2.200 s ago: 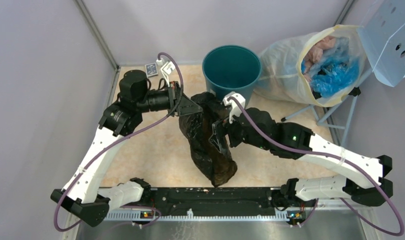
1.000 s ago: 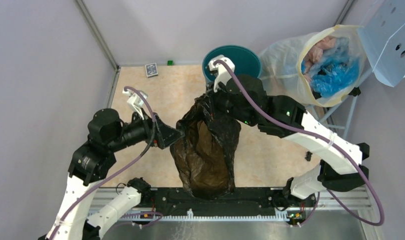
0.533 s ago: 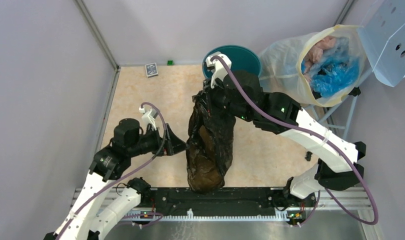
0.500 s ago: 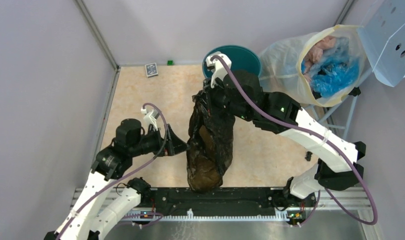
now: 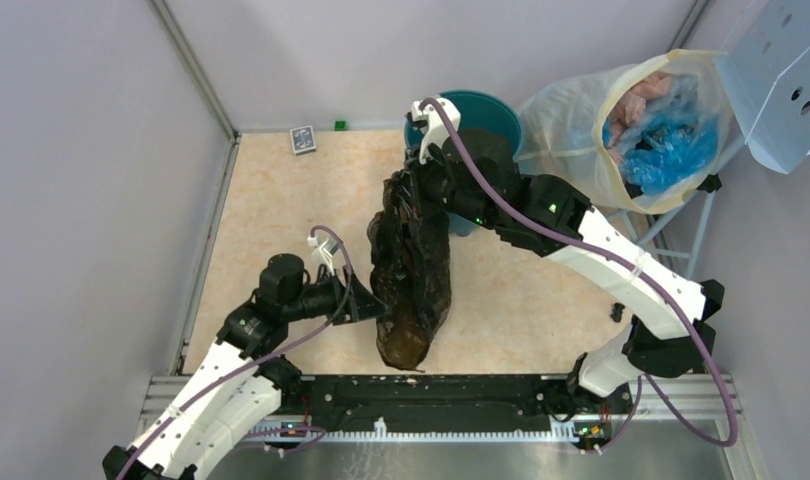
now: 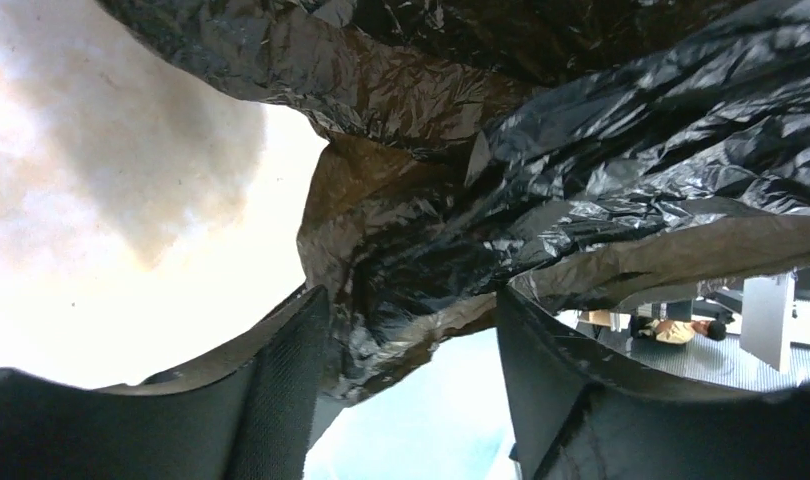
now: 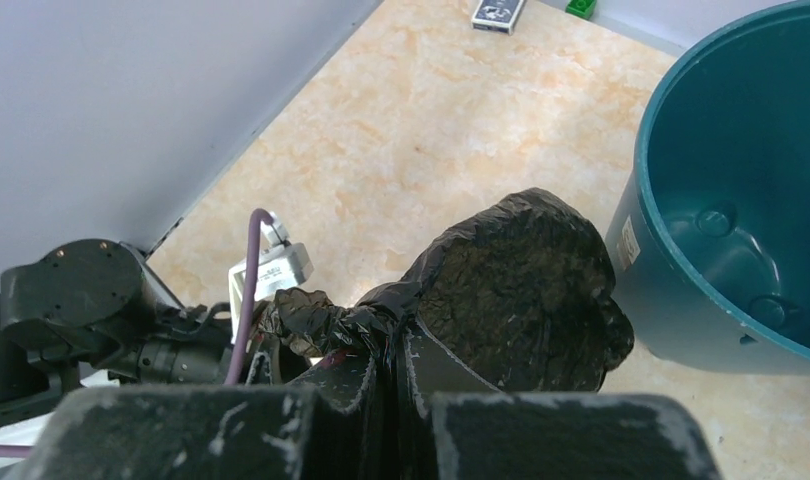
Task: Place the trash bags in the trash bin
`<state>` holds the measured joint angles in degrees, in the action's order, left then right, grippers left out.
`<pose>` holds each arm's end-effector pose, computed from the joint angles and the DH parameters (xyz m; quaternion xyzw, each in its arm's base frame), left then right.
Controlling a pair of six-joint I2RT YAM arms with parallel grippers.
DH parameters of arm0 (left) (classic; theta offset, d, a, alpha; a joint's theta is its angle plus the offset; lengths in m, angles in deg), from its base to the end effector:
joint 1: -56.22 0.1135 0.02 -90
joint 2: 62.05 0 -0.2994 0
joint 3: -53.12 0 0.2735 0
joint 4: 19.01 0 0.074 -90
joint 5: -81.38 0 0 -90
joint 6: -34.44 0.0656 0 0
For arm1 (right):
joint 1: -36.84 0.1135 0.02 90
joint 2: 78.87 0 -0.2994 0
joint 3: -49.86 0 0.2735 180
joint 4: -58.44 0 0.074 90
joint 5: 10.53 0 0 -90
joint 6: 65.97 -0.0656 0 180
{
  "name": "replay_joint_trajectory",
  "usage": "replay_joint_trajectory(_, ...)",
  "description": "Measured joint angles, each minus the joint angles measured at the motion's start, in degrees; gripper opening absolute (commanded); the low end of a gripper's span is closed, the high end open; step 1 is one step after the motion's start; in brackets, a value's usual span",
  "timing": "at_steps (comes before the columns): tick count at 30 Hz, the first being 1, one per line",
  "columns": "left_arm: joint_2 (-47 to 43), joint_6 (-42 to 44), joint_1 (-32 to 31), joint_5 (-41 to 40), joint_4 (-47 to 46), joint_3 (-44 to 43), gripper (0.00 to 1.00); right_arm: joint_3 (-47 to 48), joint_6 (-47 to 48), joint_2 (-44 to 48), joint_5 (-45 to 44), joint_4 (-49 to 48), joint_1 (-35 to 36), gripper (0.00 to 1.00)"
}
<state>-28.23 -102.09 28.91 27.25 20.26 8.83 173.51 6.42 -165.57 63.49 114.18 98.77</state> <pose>0.1171 -0.1037 0.2686 0.0178 0.8336 -0.5028 0.2280 0.1811 0.3013 0.5327 -0.2288 0.7762 0.2820 0.5154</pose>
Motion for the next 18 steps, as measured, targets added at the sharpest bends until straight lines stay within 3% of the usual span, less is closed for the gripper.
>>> replay_joint_trajectory(1, -0.2, -0.68, -0.17, 0.33, -1.79, 1.14, 0.45, 0.0, 0.0, -0.07, 0.04, -0.07, -0.15, 0.0)
replay_joint_trajectory(4, -0.11, -1.73, -0.39, 0.57, -5.38, 2.93, 0.16, 0.0, -0.13, -0.07, 0.26, -0.2, -0.35, 0.0)
replay_joint_trajectory(7, 0.59, 0.0, -0.52, -0.81, -5.77, 2.29, 0.0, 0.0, -0.17, -0.07, 0.7, -0.2, -0.46, 0.0)
replay_joint_trajectory(11, 2.4, 6.08, -0.57, -6.82, 1.97, -5.6, 0.0, 0.0, -0.15, -0.09, 0.83, -0.17, -1.07, 0.0)
replay_joint_trajectory(18, 4.92, 16.74, -0.61, -24.59, 18.75, -35.36, 0.0, 0.04, 0.17, -0.63, 0.68, -0.22, -2.29, 0.0)
